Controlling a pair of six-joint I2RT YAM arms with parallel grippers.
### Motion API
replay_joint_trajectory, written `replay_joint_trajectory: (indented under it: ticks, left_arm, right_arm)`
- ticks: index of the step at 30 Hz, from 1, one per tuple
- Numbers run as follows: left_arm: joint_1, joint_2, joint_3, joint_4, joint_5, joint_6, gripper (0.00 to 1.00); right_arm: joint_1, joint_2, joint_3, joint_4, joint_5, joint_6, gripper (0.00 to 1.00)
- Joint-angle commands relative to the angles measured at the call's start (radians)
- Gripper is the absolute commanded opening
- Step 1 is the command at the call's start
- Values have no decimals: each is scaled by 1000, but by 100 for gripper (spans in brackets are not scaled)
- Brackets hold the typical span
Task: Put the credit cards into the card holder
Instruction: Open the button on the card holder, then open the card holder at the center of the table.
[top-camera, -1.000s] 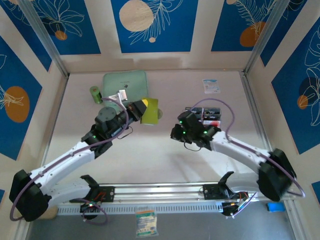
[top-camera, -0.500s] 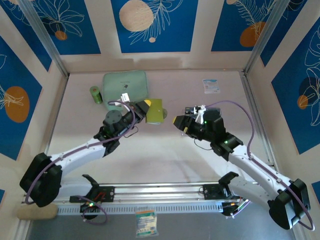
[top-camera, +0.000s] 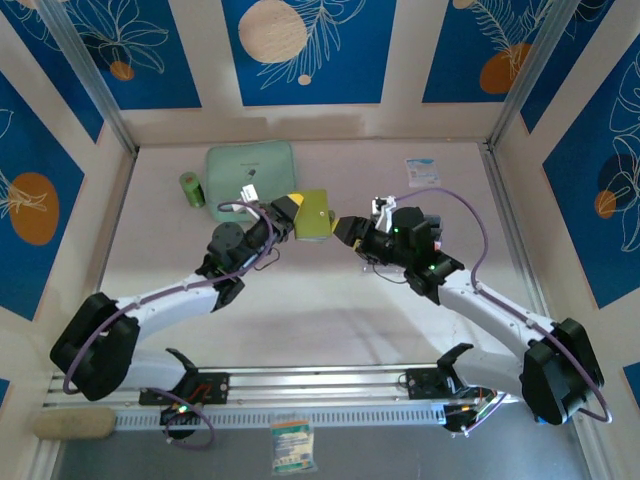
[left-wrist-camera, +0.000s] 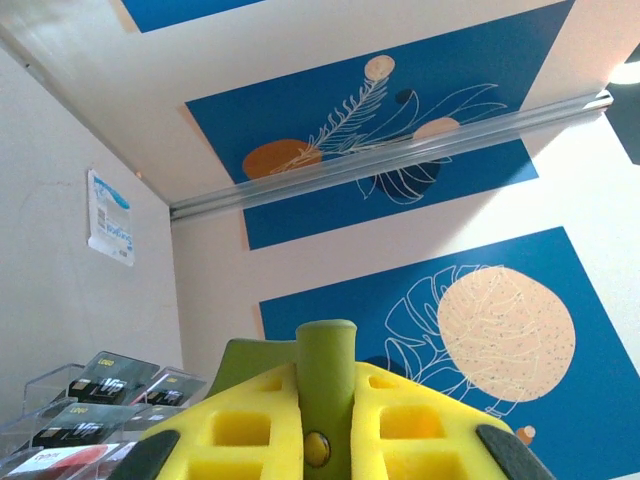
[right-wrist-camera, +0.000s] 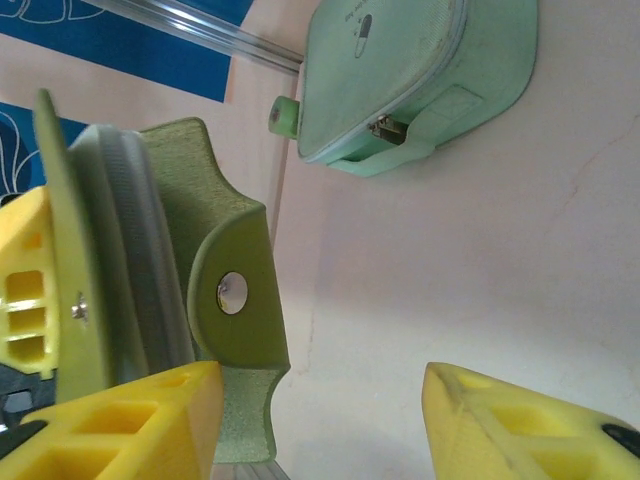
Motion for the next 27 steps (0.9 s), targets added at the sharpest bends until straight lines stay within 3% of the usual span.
replay_joint_trajectory:
  ticks: [1, 14, 27]
  left_arm:
    - [8, 13, 10, 93, 10, -26, 0]
    - [4, 38, 24, 153, 26, -47, 0]
    - [3, 59, 23, 170, 32, -52, 0]
  right_arm:
    - [-10, 18, 9, 60, -13, 14, 52]
    - [-47, -16, -53, 52, -30, 36, 50]
    - [-46, -221, -102, -2, -23, 27, 52]
